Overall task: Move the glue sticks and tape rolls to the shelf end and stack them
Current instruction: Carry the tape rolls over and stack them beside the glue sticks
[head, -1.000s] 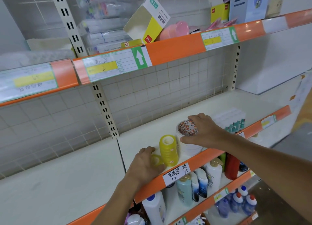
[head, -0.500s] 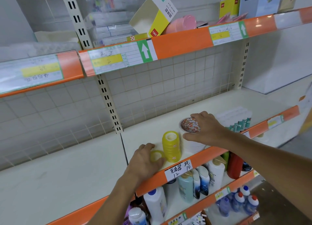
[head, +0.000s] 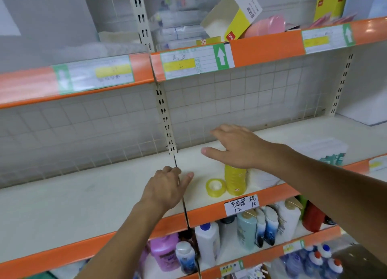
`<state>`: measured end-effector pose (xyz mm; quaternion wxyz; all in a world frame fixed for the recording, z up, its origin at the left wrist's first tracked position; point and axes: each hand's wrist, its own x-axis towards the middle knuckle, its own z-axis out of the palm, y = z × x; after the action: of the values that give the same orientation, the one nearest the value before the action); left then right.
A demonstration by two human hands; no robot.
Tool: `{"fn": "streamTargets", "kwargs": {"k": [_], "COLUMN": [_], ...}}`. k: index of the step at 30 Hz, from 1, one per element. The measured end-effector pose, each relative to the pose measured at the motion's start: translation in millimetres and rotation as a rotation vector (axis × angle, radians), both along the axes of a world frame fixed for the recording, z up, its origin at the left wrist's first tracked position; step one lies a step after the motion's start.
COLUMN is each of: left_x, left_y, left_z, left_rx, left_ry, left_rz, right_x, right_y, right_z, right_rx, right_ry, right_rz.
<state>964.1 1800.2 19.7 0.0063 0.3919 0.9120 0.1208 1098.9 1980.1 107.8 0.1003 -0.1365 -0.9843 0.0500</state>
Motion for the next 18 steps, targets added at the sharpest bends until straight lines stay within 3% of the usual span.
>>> {"fn": "streamTargets", "kwargs": {"k": [11, 18], "left_x": [-31.6, -60.7], "left_y": [-139.5, -236.2], "left_z": [4.9, 7.5], "left_rx": [-0.134, -0.162], "left_ry": [-0.003, -0.015], "left_rz": [0.318, 0.483], "right_x": [-92.4, -152.1], "right_y": [-128.2, -216.9], "right_z": [-39.3, -51.7], "right_rx": [-0.008, -0.009], "right_ry": [-0.349, -0.379], "right_rz": [0.341, 0.495]}}
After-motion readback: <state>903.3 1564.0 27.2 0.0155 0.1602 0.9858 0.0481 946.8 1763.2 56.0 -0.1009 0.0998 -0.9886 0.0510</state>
